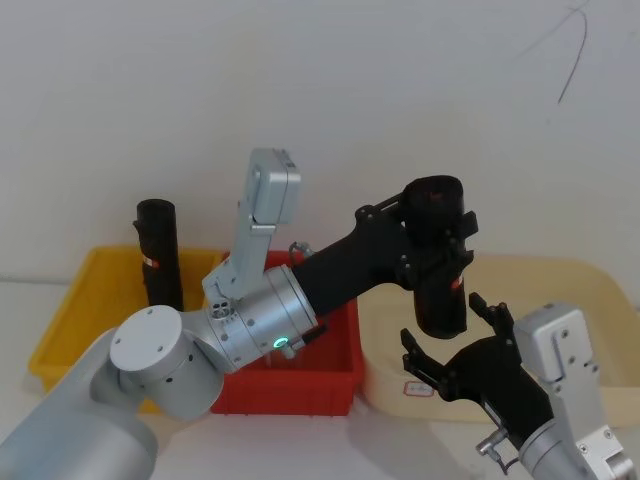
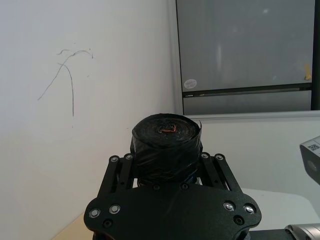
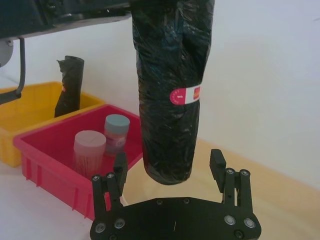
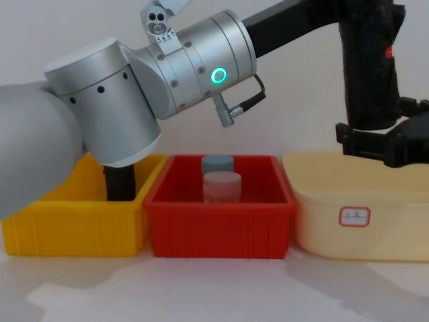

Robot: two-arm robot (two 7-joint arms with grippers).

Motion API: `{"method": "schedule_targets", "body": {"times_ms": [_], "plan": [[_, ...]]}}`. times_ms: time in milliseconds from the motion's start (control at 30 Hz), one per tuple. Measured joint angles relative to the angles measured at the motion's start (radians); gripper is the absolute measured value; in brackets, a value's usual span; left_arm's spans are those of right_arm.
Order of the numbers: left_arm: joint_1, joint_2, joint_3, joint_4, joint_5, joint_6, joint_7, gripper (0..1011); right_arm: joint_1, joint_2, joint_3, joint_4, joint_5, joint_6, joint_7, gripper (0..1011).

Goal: Pick up the garbage bag with the one hand and transfer it to the other hand.

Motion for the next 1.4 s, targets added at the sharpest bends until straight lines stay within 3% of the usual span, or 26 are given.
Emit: {"method": "schedule_targets", "body": {"times_ms": [400, 833, 967, 1400], "plan": [[0.000, 0.000, 0.000, 0.000, 0.000, 0.000, 0.000, 532, 0.024, -0.011, -0.004, 0.012, -0.026, -0.012, 0.011, 1001], [0.000, 0.000, 0.000, 0.000, 0.000, 0.000, 0.000, 532, 0.062, -0.050, -0.006, 0.042, -0.034, -0.015, 0.014, 985], [0.000, 0.000, 0.000, 0.000, 0.000, 0.000, 0.000, 532, 0.072, -0.059, -0.008, 0.054, -0.034, -0.015, 0.017, 913], [0.000, 0.000, 0.000, 0.000, 0.000, 0.000, 0.000, 532, 0.128, -0.105, -0.023, 0.106, -0.050, 0.000, 0.023, 527]]}}
